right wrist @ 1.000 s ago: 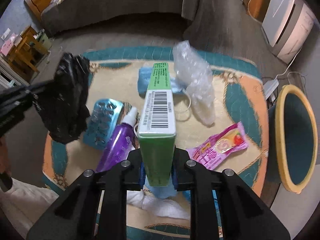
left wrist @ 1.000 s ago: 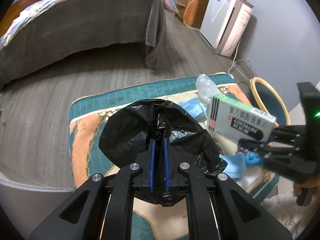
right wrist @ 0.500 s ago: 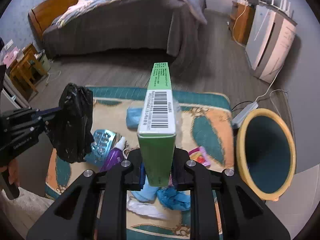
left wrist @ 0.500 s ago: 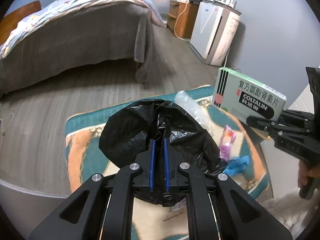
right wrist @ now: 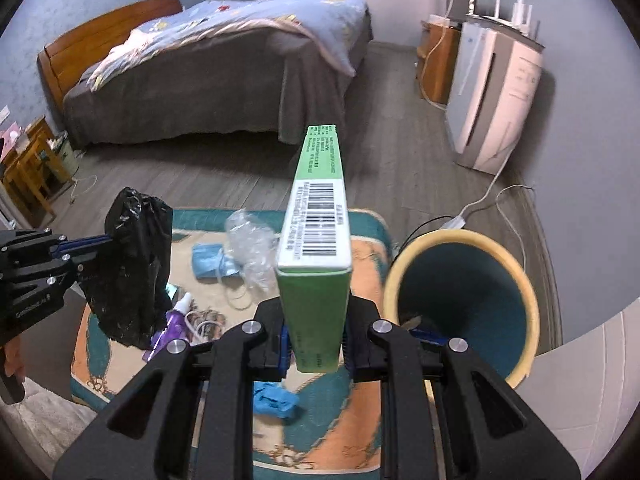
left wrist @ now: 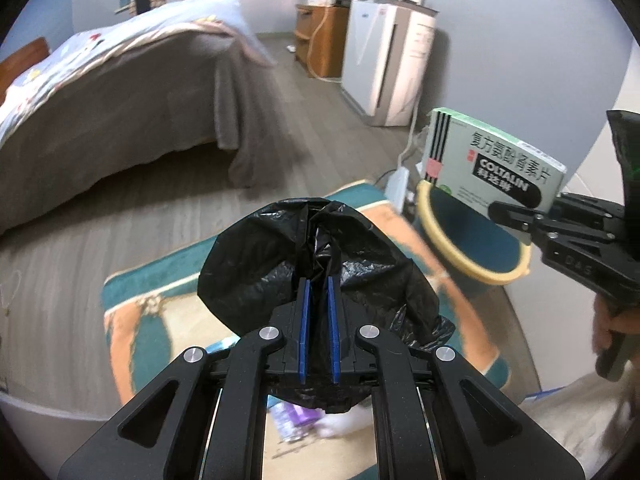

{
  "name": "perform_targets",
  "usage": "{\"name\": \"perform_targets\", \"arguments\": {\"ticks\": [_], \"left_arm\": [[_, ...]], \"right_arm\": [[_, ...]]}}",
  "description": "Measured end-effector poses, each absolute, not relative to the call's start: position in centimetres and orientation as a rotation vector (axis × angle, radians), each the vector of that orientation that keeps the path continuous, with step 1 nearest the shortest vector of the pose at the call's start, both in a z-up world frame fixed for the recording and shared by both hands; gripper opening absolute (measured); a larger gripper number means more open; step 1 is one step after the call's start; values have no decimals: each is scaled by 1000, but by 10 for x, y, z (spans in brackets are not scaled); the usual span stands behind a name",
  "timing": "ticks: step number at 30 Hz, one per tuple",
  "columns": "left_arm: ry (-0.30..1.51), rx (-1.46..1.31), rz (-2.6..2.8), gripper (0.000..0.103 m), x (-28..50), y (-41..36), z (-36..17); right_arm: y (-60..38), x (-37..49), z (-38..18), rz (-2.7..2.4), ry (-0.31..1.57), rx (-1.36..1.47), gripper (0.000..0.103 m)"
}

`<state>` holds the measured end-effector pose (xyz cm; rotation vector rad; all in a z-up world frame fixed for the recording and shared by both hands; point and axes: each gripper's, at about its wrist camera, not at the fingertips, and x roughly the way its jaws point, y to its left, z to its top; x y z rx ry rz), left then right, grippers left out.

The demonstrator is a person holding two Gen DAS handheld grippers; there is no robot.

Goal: Collect trash
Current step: 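Carry the COLTALIN box over the bin and release it while the left holds the black bag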

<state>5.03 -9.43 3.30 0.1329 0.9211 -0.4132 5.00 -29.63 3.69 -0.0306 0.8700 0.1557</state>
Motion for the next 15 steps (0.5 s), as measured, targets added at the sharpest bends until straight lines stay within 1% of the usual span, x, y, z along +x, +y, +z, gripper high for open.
{"name": "perform_targets", "arguments": {"ticks": [8,15], "left_arm": [[903,168,-493,10,59,-145,50],[910,195,-556,10,71,-184,49]], "right_arm": [[-352,52,42,99,849,90,19],[-389,62,31,37,875,136,19]]}}
